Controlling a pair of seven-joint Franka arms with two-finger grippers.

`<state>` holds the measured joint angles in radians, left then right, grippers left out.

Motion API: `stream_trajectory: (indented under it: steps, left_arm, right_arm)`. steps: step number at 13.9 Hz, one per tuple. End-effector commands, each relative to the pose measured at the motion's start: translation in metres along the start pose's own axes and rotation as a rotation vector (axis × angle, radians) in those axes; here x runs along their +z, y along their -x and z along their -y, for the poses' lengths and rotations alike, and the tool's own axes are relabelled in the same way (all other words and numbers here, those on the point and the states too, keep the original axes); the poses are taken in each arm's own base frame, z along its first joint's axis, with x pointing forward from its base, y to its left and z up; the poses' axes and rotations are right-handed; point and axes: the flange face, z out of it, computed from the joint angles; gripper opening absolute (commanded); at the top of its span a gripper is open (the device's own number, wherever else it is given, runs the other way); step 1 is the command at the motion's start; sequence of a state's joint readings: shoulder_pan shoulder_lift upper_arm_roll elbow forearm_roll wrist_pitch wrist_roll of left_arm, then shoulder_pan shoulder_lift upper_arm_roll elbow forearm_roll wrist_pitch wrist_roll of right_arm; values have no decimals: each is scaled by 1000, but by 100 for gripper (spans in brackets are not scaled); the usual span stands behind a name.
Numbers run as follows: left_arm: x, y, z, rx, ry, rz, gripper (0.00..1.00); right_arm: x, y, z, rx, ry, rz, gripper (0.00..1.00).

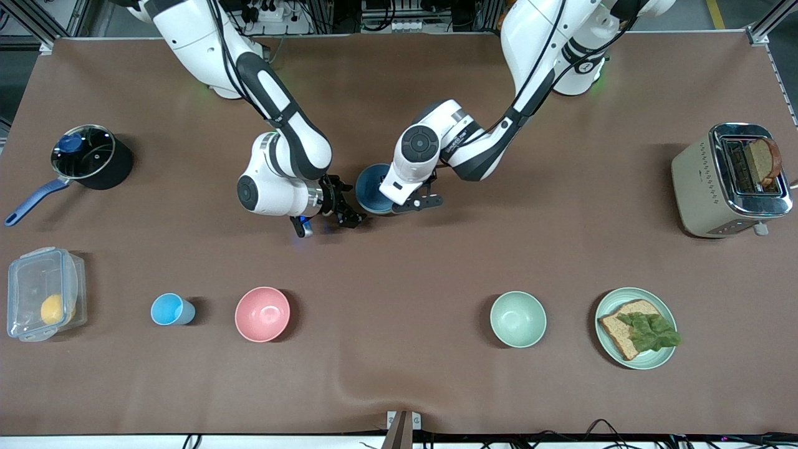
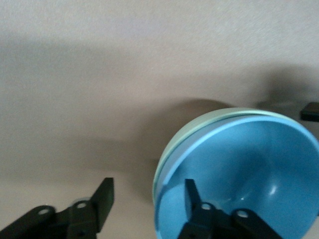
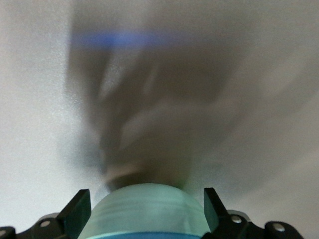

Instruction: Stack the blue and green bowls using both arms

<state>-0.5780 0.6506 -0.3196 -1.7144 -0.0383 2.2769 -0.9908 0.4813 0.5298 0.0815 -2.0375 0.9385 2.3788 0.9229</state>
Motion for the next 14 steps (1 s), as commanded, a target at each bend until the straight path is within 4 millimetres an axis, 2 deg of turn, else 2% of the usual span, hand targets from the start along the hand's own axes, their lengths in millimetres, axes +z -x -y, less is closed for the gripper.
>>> stream_trajectory:
  steps: [1,4,7,10,12,14]
  left_arm:
    - [-22,-7,-10,-19,21,-43,100]
    - [-50,-22,-10,-41,53,-67,100]
    - [-87,-50,6,-86,87,-95,100]
    - [-142,-94,50,-169,115,-138,100]
    - [-183,-123,90,-230,120,-164,100]
    - [-209,-142,119,-219,90,-152,100]
  right_arm:
    - [-3,-3,-1,-5,-4,25,100]
    - [-23,-14,-1,-31,12,63,100]
    - [-50,-45,-3,-67,20,85,100]
    - [-75,-64,-1,-103,53,63,100]
    - [-113,-89,-1,-143,146,71,100]
    - [-153,-108,0,-169,188,108,100]
